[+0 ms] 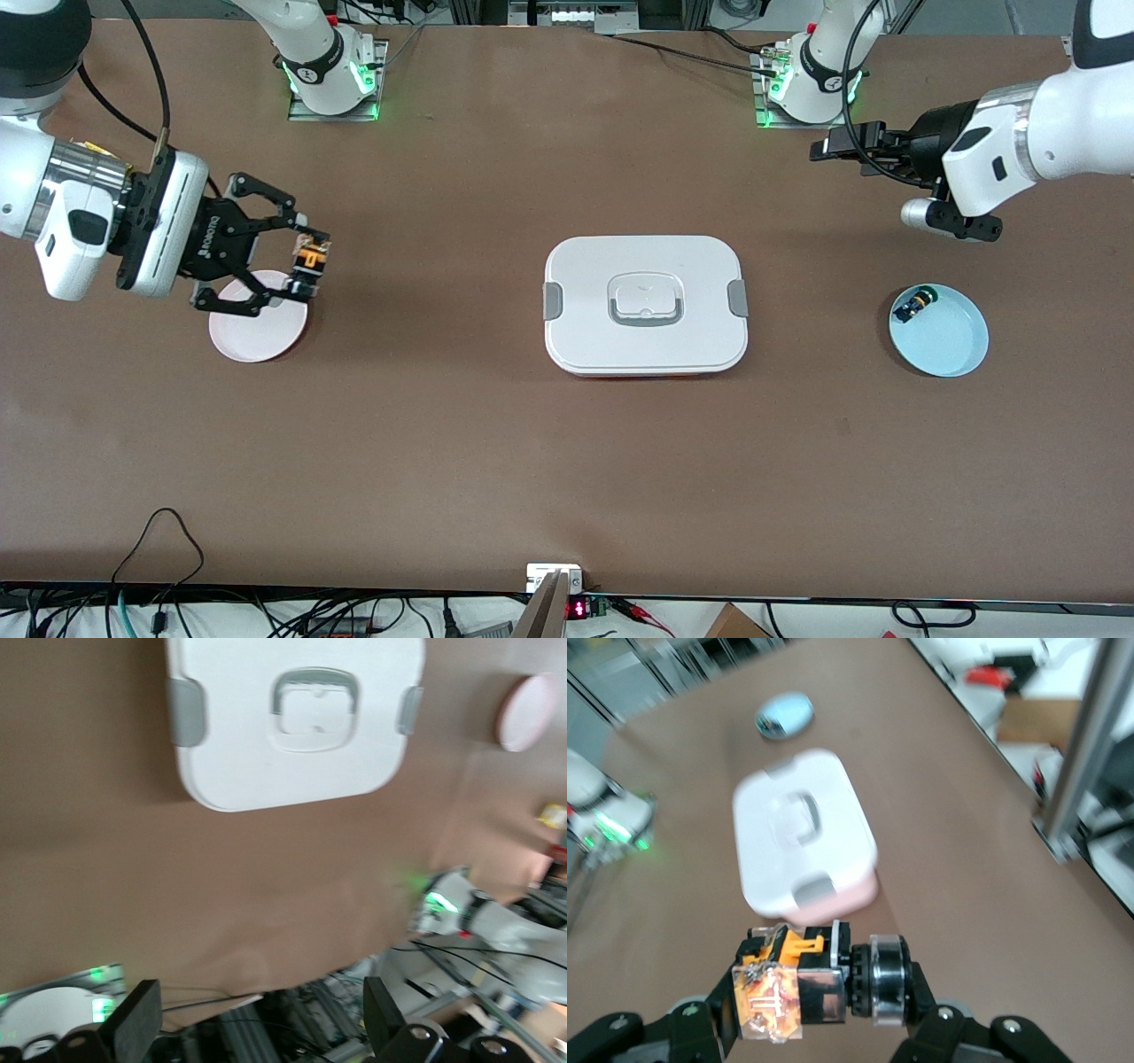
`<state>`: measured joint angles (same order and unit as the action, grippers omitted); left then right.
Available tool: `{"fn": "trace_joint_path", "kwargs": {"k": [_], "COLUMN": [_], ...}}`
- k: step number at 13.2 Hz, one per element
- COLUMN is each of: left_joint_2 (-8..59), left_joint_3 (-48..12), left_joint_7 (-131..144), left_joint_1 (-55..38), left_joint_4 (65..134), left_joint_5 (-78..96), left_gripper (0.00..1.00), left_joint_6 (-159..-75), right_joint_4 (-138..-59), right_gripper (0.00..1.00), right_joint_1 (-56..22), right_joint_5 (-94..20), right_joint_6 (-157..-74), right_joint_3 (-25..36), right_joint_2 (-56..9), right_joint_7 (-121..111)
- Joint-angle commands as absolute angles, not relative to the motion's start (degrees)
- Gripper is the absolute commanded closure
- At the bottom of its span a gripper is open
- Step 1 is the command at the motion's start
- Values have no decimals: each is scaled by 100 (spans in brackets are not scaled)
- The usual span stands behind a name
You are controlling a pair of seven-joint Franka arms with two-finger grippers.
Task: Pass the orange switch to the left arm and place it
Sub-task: 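Carry the switch above the box toward the approaching left gripper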
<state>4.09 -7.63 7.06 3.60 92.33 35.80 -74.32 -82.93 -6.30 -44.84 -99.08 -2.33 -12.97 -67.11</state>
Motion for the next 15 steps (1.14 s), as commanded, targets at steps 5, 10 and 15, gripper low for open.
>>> {"fn": "trace_joint_path", "kwargs": {"k": [5, 10, 15], "left_joint_2": [721, 694, 791], "left_joint_3": [-1335, -2520, -3418], "left_joint_7": [668, 738, 738], "left_joint_1": [211, 220, 193], "left_joint_4": [9526, 9755, 9958], "left_joint_5": [6613, 7486, 9121], "left_gripper": [0, 0, 0], "left_joint_6": [-8574, -10665, -12846], "right_joint_4": [-8227, -8332, -8578], "right_gripper": [99, 99, 99], "right_joint_1": [-905, -1326, -1775], "right_joint_5": [-6158, -7320, -8612], "right_joint_6": [-9660, -10035, -10686], "right_joint_3": [-510, -501, -501], "right_joint_2": [-1607, -1749, -1942], "right_joint_7": [-7239, -7795, -8910]}}
